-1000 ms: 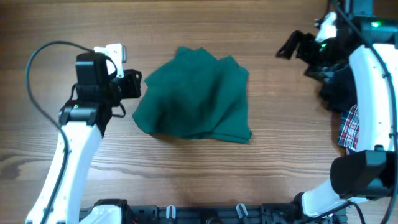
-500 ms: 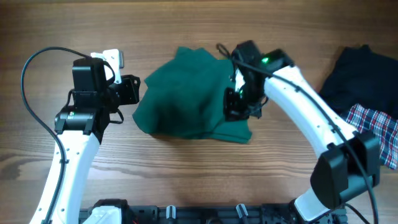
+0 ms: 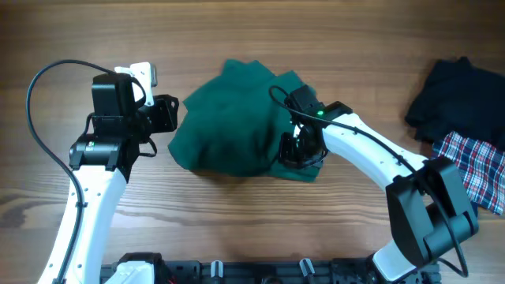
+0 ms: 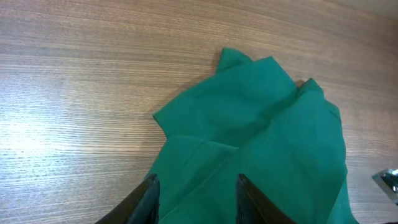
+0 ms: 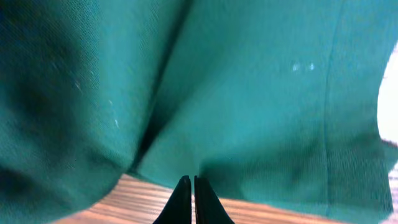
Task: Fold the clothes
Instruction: 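Grasp the green garment's right side with the right gripper and pull right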
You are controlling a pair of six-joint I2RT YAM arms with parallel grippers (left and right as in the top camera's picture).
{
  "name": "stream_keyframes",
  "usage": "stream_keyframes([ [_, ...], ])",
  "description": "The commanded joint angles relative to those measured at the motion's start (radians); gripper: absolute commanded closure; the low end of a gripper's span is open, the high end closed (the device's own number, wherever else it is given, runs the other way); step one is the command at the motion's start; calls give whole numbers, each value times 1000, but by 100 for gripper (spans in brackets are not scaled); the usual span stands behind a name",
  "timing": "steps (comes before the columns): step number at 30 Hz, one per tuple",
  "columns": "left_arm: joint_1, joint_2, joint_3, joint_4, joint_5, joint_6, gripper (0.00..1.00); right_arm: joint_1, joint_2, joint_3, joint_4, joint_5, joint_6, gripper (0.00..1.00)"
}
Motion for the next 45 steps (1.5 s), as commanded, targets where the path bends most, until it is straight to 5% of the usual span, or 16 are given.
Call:
stream_keyframes([
  [1,3,5,-1,5,-5,-6,61,-17,9,-8,13,58,-8,96],
  [15,3,5,-1,6,-5,-10,60,-21,9,-133,85,96,25,96],
  [22,3,5,-1,6,-5,-10,60,-49,9,-187,90,142,154,96],
  [45,3,5,0,2,-5,-10,59,-636,9,-231,8,245,150,96],
])
